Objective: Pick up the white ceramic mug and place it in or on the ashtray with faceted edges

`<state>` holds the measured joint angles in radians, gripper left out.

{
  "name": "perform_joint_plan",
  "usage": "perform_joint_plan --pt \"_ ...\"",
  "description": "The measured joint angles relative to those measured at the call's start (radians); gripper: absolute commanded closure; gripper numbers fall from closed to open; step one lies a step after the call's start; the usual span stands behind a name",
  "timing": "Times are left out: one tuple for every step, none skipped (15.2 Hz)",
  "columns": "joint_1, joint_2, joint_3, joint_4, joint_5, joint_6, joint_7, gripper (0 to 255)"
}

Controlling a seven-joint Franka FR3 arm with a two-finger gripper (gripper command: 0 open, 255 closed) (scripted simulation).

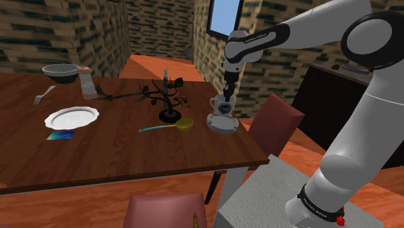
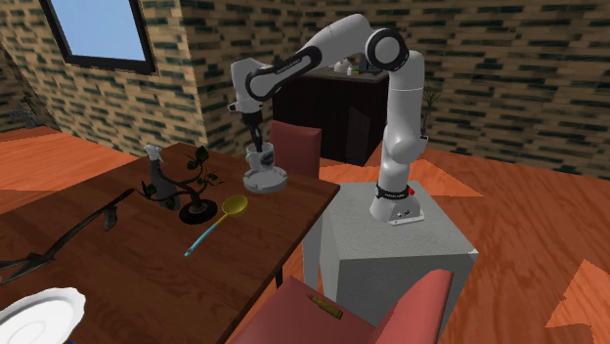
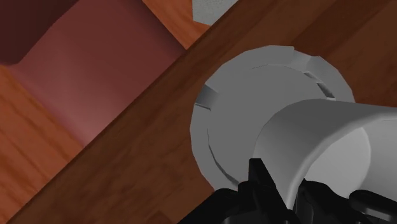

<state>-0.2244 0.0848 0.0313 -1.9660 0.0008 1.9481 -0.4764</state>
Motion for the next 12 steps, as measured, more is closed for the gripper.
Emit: perform_joint_plan --pt "-0.001 0.004 -0.001 -0.009 0.000 0.012 -0.001 255" --pt "-0.001 0.009 -0.001 -0.013 0.000 0.022 -0.002 255" --pt "0.000 0.012 0.000 -0.022 0.000 0.034 -0.001 255" --pt "-0.001 0.018 -0.001 -0.030 -0.001 0.048 -0.002 255" --pt "0.000 0.024 0.000 -0.035 -0.001 0.059 0.000 255" --pt "-0.002 0.029 -0.002 -0.045 -0.001 0.074 -0.003 255" --pt "-0.001 0.032 -0.001 -0.055 -0.001 0.087 -0.001 255" --pt "-0.001 0.039 -0.001 -0.062 -0.001 0.101 -0.001 255" --pt "0.000 0.043 0.000 -0.070 -0.001 0.112 0.000 255" --pt "0.000 0.049 0.000 -0.072 -0.002 0.121 0.000 255" --pt "0.000 0.052 0.000 -0.074 -0.002 0.126 0.000 255" --pt "0.000 0.052 0.000 -0.075 -0.002 0.129 0.000 255"
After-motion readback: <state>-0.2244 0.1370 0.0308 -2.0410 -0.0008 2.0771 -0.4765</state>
